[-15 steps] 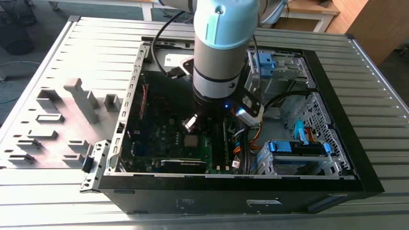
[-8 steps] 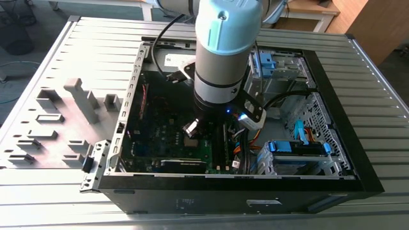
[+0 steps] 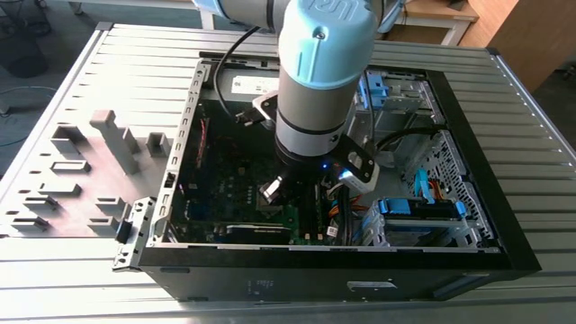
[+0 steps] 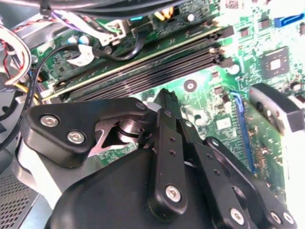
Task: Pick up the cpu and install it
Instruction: 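Close the cpu cover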
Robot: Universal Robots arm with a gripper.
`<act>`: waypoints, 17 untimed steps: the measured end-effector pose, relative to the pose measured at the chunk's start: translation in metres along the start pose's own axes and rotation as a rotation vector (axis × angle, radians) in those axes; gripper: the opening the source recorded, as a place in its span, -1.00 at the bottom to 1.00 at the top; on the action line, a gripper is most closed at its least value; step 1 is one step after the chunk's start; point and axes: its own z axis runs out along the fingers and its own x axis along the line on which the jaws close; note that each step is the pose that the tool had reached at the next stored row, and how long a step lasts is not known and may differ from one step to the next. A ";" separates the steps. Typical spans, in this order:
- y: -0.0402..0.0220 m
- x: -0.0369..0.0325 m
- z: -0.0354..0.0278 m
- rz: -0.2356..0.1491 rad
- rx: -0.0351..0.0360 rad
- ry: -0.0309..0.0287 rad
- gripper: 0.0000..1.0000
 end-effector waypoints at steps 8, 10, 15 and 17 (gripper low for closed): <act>-0.0020 0.0006 -0.0051 -0.001 -0.0029 -0.0021 -0.79; -0.0019 0.0005 -0.0083 -0.001 -0.0039 -0.0027 -0.79; -0.0019 0.0004 -0.0095 -0.001 -0.0042 -0.0031 -0.79; -0.0019 0.0005 -0.0097 -0.001 -0.0040 -0.0028 -0.79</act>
